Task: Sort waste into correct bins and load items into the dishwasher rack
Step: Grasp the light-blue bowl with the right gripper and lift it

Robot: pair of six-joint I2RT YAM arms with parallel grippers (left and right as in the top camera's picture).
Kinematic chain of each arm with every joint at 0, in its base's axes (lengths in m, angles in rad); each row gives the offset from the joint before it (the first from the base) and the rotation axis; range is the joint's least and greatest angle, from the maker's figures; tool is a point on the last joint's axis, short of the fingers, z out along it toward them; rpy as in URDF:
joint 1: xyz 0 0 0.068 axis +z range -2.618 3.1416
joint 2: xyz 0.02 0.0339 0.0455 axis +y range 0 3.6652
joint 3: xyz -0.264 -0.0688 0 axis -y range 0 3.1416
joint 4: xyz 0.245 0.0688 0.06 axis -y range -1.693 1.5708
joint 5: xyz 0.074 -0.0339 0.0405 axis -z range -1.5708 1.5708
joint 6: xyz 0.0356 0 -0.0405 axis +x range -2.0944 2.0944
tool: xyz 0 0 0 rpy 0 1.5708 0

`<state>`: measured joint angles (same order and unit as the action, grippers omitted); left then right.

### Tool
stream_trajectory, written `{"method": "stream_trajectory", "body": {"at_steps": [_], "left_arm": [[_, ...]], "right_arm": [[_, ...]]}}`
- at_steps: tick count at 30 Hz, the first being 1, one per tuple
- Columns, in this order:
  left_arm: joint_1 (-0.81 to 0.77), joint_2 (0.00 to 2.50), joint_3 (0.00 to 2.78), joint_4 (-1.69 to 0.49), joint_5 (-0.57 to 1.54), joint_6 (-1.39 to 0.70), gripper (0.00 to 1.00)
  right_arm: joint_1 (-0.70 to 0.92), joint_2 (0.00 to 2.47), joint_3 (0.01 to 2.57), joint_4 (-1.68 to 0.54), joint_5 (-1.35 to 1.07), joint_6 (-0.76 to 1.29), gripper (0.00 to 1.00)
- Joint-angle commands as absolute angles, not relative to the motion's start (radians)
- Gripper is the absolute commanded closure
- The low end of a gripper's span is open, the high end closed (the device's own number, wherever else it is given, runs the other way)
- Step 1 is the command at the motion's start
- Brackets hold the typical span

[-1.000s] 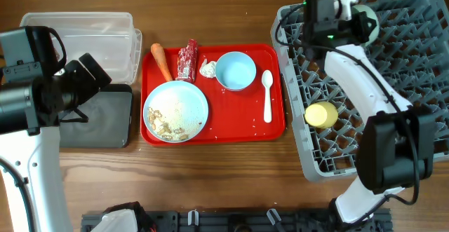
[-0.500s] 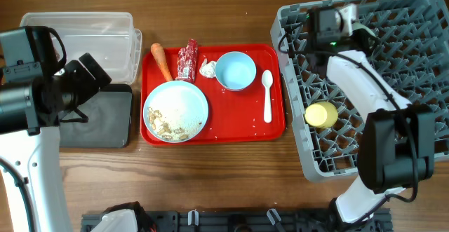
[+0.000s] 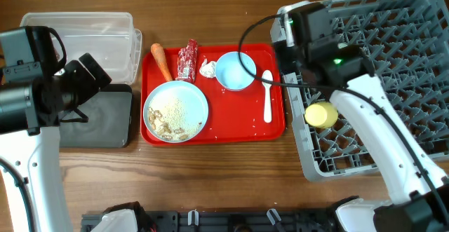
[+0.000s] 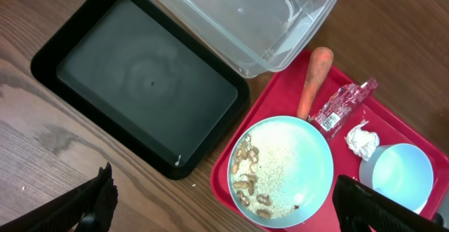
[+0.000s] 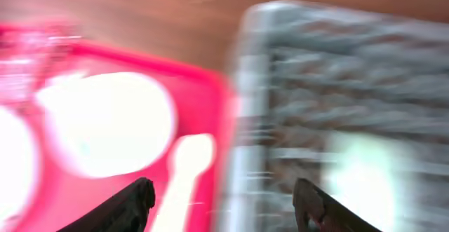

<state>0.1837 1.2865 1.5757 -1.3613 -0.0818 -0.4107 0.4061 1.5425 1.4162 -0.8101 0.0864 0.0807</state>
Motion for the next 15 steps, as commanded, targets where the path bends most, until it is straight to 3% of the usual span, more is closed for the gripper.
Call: {"method": "stream_trajectory", "body": {"at_steps": [1,5,8,12,14,15], "left_arm": [[0.186,1.290,1.586,-1.359,-0.091,-0.427,0.00],[0.186,1.290,1.586,-1.359,-0.091,-0.427,0.00],[0.186,1.290,1.586,-1.359,-0.091,-0.427,0.00],[0.186,1.290,1.586,-1.359,-0.091,-0.427,0.00],[0.185,1.290,1.586,-1.359,-0.091,-0.427,0.00],[0.185,1.290,1.586,-1.359,-0.091,-0.427,0.00]], "right_arm": [[0.450,1.656,1.375,-0.817,-0.214,0.337,0.35],[0.457,1.822,1.369,-0.771,-0.164,0.527,0.46],[0.456,1.930,1.369,-0.715,-0.143,0.590,0.55],[0.450,2.008,1.369,-0.703,-0.112,0.631,0.61],[0.450,2.015,1.369,-0.699,-0.112,0.627,0.92],[0.450,2.015,1.370,-0.693,-0.112,0.624,0.96]]}}
